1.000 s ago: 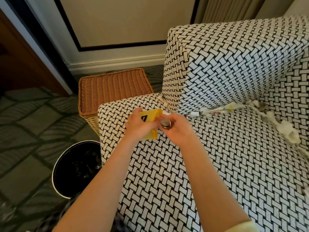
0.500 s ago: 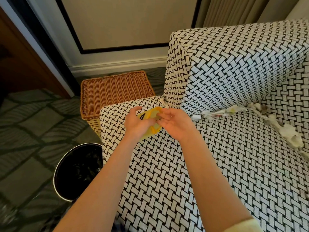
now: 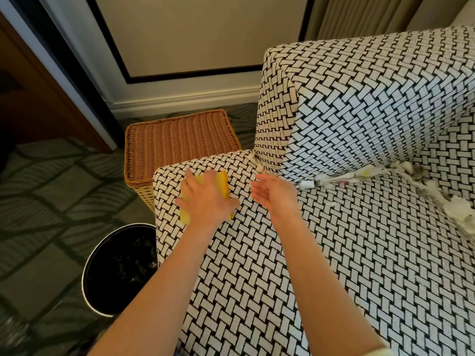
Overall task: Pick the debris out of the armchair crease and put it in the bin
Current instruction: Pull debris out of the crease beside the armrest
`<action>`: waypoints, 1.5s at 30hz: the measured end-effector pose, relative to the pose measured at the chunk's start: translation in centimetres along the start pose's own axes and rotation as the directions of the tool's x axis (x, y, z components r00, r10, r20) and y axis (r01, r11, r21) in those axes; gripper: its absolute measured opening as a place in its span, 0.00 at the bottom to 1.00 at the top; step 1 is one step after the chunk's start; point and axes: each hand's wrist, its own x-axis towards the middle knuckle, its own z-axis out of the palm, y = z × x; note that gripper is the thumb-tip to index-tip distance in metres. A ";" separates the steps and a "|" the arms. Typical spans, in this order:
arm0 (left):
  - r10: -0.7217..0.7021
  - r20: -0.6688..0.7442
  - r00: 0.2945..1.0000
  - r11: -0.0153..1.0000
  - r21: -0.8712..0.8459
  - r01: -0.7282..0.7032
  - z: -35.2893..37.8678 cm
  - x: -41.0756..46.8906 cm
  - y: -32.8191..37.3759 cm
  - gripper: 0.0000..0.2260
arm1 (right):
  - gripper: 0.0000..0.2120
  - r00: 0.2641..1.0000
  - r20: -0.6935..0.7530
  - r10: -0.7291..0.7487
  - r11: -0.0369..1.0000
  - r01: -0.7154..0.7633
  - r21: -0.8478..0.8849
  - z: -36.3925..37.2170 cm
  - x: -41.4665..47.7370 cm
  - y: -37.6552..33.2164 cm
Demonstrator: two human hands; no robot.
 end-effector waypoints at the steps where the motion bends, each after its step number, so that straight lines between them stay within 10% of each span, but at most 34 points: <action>1: 0.052 -0.003 0.999 0.998 0.028 -0.052 0.4 0.1 0.5 0.35 | 0.13 0.998 -0.040 -0.056 0.995 0.052 -0.081 -0.2 0.4 0.4; 5: 0.269 -0.041 0.962 0.963 0.004 -0.269 1.3 1.0 3.1 0.29 | 0.11 0.928 -0.060 -0.367 0.862 0.315 -0.398 -1.3 1.6 1.8; 10: 0.427 -0.036 0.904 0.891 -0.153 -0.427 2.8 3.4 5.6 0.25 | 0.18 0.725 0.143 -0.673 0.459 0.561 -0.689 -3.1 3.5 4.3; 14: 0.324 -0.098 0.941 0.880 -0.335 -0.338 5.1 4.6 6.1 0.18 | 0.19 0.601 0.098 -0.793 0.246 0.463 -0.851 -2.9 5.0 6.3; 18: 0.357 -0.121 0.926 0.920 -0.124 -0.371 7.0 6.1 6.2 0.22 | 0.26 0.595 0.127 -0.794 0.098 0.332 -0.938 -2.6 5.3 6.4; 24: 0.357 0.174 0.918 0.920 0.103 -0.377 6.2 8.8 6.0 0.31 | 0.22 0.585 0.079 -0.807 0.068 0.226 -0.972 -2.2 5.9 6.7; 35: 0.498 0.122 0.858 0.841 0.172 -0.513 5.4 9.4 6.1 0.28 | 0.17 0.572 0.040 -0.819 0.105 0.218 -0.970 -2.1 6.2 6.9; 45: 0.342 0.348 0.873 0.858 0.262 -0.441 3.9 11.7 7.6 0.43 | 0.19 0.550 0.029 -0.835 0.110 0.218 -0.970 -1.9 6.5 7.0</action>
